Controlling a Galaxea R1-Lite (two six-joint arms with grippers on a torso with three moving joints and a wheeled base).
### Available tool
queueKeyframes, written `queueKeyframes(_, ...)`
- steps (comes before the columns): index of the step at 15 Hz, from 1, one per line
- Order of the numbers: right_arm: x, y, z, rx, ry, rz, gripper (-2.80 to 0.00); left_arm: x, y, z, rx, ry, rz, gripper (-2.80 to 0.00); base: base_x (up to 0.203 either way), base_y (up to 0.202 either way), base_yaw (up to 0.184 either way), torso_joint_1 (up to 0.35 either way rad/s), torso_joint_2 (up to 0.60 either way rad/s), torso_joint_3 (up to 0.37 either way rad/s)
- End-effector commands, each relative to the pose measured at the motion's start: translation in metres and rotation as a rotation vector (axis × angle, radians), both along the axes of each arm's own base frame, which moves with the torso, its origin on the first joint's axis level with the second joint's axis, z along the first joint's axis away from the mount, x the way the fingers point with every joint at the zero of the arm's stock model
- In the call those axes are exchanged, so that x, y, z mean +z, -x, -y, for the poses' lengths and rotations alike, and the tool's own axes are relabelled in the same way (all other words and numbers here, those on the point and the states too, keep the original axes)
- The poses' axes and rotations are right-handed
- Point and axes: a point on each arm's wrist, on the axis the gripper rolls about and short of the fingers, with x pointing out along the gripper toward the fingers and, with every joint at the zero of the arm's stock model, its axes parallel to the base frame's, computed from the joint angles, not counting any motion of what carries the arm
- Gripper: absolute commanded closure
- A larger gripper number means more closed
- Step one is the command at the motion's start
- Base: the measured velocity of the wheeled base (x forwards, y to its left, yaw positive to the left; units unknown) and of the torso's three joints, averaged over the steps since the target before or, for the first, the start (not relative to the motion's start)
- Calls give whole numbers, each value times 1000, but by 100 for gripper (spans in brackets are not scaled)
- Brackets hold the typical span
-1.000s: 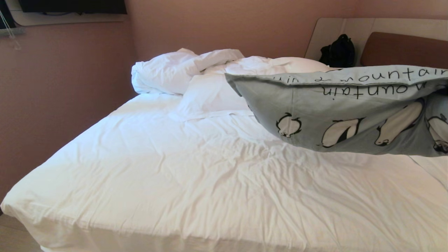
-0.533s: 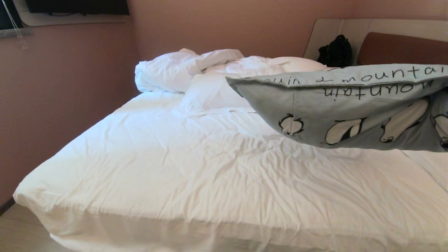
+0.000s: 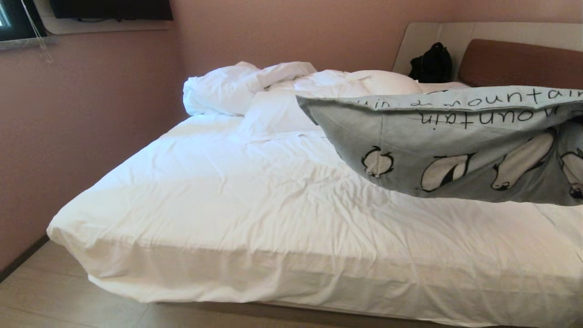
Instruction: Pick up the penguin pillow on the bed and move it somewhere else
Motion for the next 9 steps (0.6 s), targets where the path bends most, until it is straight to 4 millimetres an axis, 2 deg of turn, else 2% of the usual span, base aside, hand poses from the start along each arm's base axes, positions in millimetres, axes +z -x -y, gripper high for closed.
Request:
queueKeyframes(1, 0, 0, 0, 2, -1, 0, 0, 0, 0, 0, 1, 0, -1, 0, -188, 0, 0, 2, 2, 2)
queueKeyframes(3, 0, 1, 0, 2, -1, 1, 0, 0, 0, 0, 1, 0, -1, 0, -174, 0, 0, -4, 1, 0)
queueKeyframes(4, 1, 1, 0, 2, -1, 3, 0, 0, 0, 0, 1, 0, -1, 0, -54, 0, 1, 1, 7, 6)
queueKeyframes(9, 4, 5, 0, -15, 3, 16, 0, 0, 0, 0, 1, 0, -1, 0, 0, 0, 0, 0, 0, 0)
